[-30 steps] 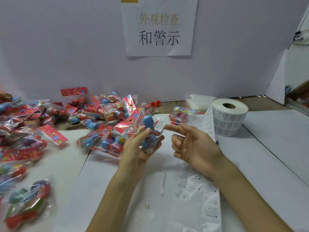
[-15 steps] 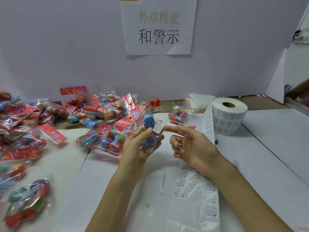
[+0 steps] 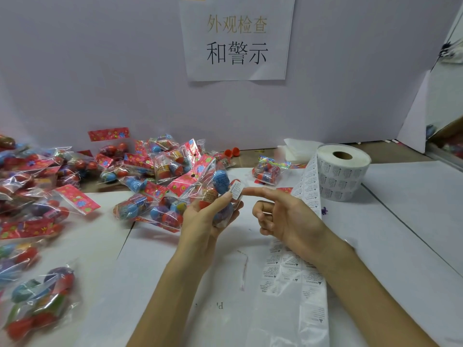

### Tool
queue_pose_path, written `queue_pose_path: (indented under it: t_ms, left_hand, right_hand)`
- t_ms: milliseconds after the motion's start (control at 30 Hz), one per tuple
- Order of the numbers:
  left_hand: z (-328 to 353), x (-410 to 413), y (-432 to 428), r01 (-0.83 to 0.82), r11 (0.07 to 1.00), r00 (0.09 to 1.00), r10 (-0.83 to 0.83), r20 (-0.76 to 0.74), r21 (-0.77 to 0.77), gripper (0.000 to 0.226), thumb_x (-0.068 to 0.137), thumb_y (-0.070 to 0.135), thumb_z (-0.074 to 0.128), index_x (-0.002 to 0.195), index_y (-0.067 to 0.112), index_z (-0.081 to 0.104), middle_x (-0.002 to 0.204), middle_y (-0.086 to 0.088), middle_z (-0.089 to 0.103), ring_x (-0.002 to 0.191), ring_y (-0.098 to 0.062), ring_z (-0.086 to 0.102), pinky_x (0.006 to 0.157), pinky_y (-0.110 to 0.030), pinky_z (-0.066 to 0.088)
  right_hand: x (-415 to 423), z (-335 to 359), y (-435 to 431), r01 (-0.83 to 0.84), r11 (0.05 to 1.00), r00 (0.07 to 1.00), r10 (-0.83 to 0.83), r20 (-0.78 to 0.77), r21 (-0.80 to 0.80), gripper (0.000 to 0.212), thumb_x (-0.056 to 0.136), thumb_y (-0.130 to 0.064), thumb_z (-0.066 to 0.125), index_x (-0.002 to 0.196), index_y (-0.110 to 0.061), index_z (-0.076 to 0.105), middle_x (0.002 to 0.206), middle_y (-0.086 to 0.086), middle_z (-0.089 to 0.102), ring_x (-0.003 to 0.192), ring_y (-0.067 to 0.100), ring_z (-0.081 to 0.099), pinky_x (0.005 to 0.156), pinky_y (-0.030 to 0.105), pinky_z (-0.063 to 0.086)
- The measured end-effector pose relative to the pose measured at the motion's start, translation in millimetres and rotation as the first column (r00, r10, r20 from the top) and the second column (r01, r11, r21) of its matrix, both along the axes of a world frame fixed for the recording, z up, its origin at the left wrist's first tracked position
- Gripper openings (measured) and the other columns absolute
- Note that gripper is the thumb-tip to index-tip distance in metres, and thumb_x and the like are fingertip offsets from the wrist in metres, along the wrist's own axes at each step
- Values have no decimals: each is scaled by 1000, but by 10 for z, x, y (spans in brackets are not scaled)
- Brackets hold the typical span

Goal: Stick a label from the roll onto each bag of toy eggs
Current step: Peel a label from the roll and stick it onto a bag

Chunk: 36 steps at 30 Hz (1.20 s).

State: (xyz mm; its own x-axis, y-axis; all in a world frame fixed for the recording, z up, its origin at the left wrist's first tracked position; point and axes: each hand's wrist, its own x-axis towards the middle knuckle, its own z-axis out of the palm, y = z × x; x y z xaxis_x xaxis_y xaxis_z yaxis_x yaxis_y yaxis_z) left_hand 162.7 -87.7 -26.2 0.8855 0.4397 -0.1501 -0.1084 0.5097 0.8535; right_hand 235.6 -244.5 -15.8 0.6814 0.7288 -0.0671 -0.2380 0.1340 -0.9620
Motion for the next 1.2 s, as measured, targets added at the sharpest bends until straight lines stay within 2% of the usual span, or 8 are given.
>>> queue_pose_path:
  t_ms: [233,633,733,867,967,1067,1133,1200]
  left_hand:
    - [-21,16,8,-10,1000,1000,10,-30,16,50,89,14,74,136,7,58,103,-6,80,94,-28,78,73,-28,63]
    - [-54,47,28,-61,998,997,61,-51,4,45,90,11,75,131,10,57,99,-4,80,89,-26,79,72,-28,63]
    - [-70,59,37,-72,997,996,72,-61,3,43,89,10,75,128,12,57,97,-4,79,87,-25,79,71,-29,63]
    - [-65,69,49,-57,998,997,55,-56,-38,37,90,6,74,123,10,59,89,-3,81,87,-28,79,73,-30,64]
    - [-47,50,45,-11,999,999,10,-34,-40,37,89,5,74,123,9,60,93,-7,80,87,-29,79,72,-29,64]
    - [-46,9,-8,67,997,998,-67,-5,49,40,88,7,74,126,5,61,103,-12,79,92,-29,78,75,-30,64]
    - [-54,-10,-39,103,991,994,-105,21,86,39,88,6,73,126,3,63,106,-14,78,94,-28,78,77,-30,63]
    - [-42,-19,-47,130,987,991,-133,29,95,37,88,7,73,124,5,64,105,-13,79,94,-26,78,74,-28,62]
  right_hand:
    - [-6,0,1,29,999,996,-27,79,-28,34,102,-37,46,112,-28,77,68,1,55,55,11,37,55,24,42]
    - [5,-44,28,117,988,957,-87,275,-98,26,103,-29,52,115,-26,75,72,5,59,58,13,45,55,22,44]
    - [-2,-101,55,241,961,880,-158,448,-134,23,102,-23,55,116,-28,73,68,-1,60,55,9,47,59,23,43]
    - [21,-223,76,545,807,636,-221,739,-228,30,97,-28,64,127,-34,64,72,-8,60,61,1,52,70,25,44]
    - [49,-220,50,510,842,674,-264,690,-177,22,95,-35,66,117,-35,67,75,-8,61,65,7,55,69,31,49]
    - [36,-197,52,455,878,708,-257,658,-147,26,89,-49,70,113,-38,66,84,-5,65,67,16,60,70,39,56]
    - [17,-203,62,447,882,710,-249,659,-148,32,82,-58,71,109,-43,63,90,-4,69,70,17,64,68,33,58]
    - [12,-204,62,456,876,699,-243,672,-157,27,82,-59,70,104,-46,61,90,-6,70,71,12,67,63,24,55]
